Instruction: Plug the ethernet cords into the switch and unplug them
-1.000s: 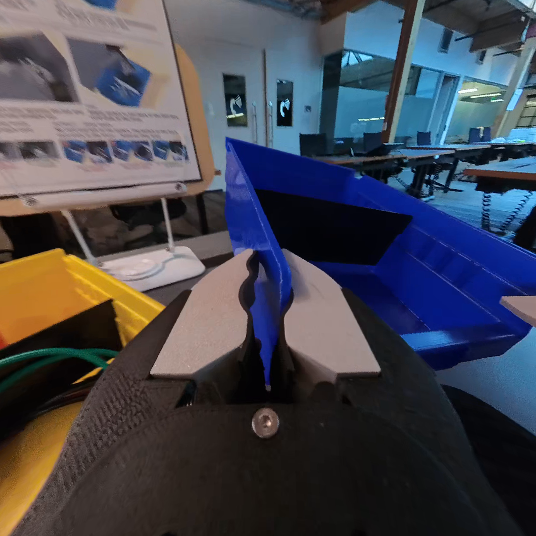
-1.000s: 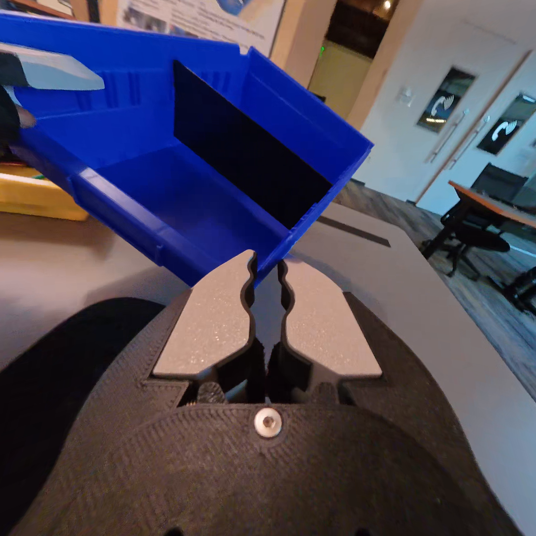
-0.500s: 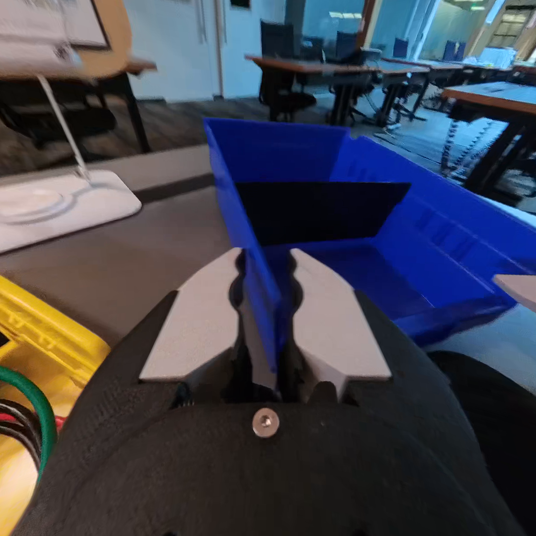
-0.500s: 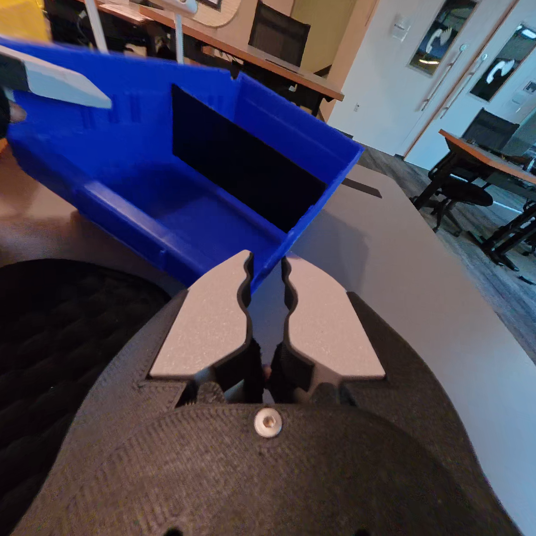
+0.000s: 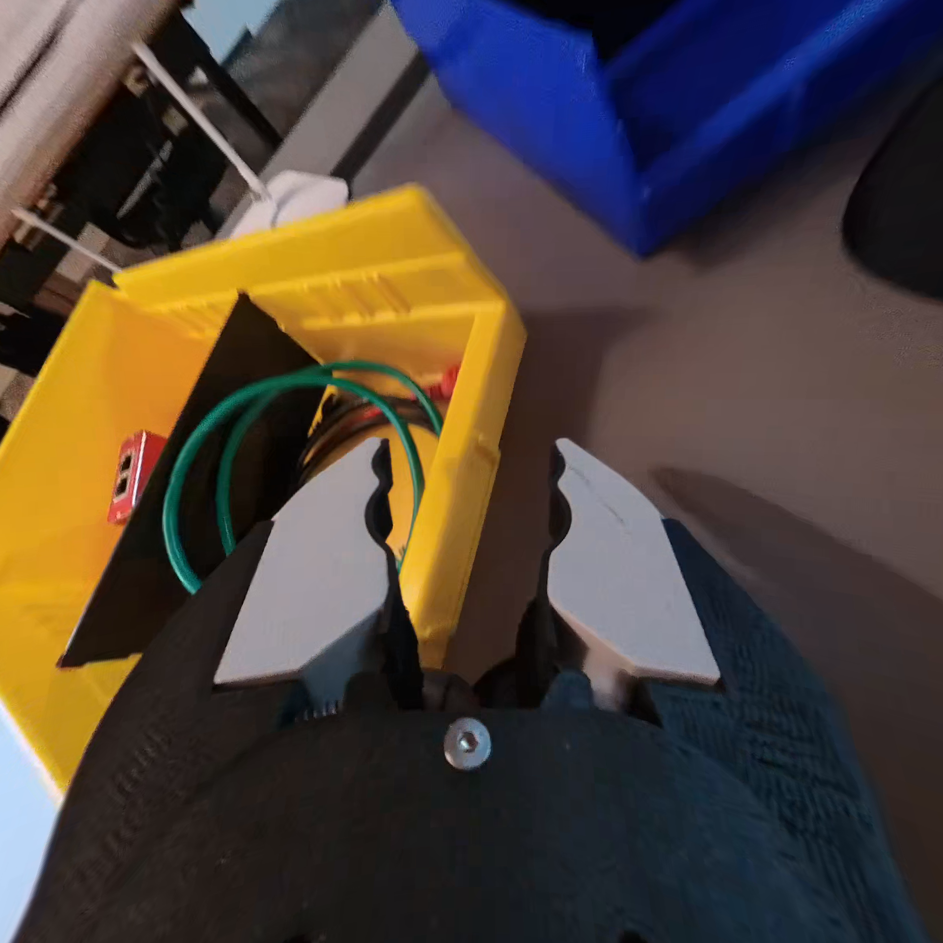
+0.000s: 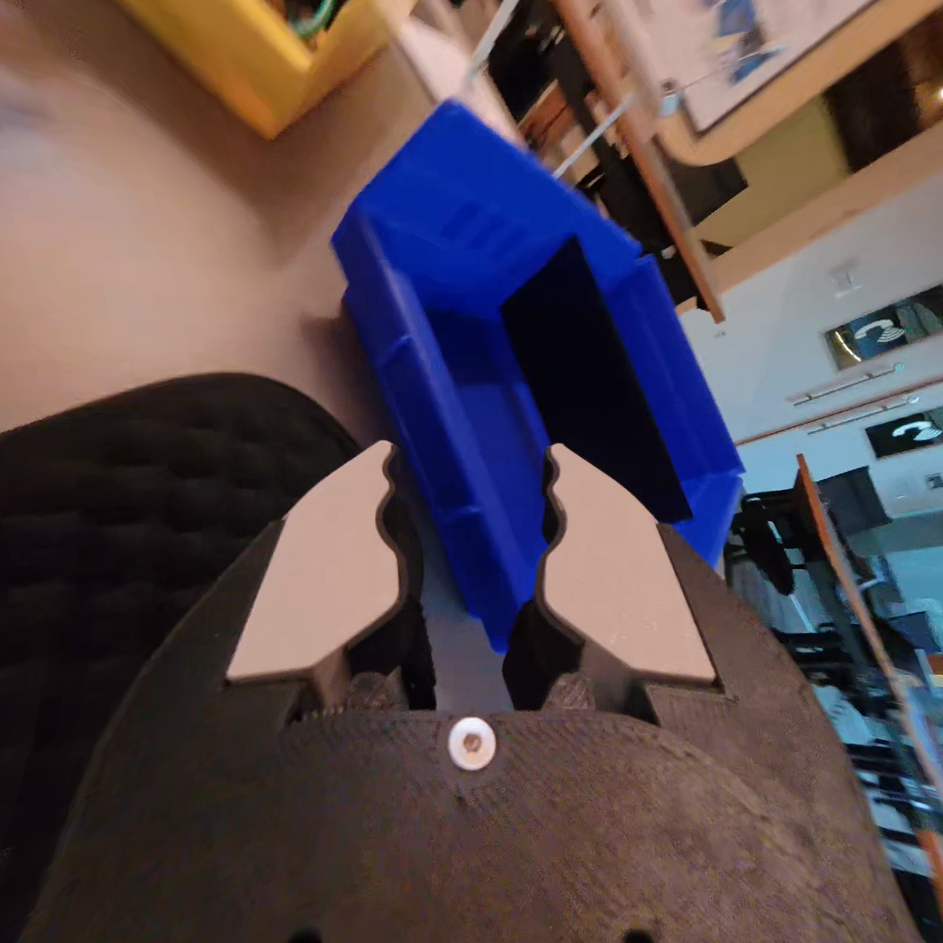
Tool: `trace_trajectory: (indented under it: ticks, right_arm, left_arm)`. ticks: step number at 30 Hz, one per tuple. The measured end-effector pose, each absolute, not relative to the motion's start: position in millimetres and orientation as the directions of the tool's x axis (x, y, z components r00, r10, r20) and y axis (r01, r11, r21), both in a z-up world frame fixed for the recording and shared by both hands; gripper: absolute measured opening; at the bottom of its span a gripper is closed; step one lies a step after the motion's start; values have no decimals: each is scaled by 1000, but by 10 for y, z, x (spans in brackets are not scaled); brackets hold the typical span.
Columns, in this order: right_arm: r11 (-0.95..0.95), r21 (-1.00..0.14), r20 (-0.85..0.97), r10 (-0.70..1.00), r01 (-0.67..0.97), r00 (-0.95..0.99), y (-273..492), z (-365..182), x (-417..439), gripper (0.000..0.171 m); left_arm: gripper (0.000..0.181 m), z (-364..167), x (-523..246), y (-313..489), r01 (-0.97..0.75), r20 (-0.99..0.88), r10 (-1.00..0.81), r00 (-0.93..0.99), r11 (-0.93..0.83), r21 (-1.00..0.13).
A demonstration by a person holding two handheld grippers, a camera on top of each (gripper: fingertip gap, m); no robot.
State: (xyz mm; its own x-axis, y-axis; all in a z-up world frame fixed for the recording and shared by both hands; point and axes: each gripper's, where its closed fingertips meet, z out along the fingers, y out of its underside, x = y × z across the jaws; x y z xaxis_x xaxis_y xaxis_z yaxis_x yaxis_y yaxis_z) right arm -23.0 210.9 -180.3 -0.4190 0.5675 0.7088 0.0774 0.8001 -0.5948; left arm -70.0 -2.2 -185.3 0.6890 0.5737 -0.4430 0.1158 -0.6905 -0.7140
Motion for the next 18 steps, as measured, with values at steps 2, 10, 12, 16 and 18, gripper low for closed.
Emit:
trace_trajectory:
  ticks: [2, 10, 12, 16, 18]
  right_arm:
    - [857, -504, 742, 495, 111, -452, 2049, -1969, -299, 56]
    - [876, -443, 757, 479, 191, -444, 2206, -2022, -395, 32]
    - [869, -440, 760, 495, 228, -421, 2388, -2020, -376, 32]
    - [847, -432, 771, 525, 310, -360, 2827, -2014, -289, 32]
    - [828, -437, 774, 545, 350, -322, 3040, -2011, -225, 30]
  left_arm:
    - [56, -1974, -721, -157, 132, -472, 555, 685, -731, -669]
    - [35, -2150, -776, -551, 179, -511, 531, 676, -791, -586]
    - [36, -2147, -783, -757, 218, -496, 558, 665, -781, -586]
    - [40, -2129, -811, -1274, 258, -509, 605, 613, -761, -595]
    - [41, -2120, -795, -1539, 268, -520, 617, 590, -758, -595]
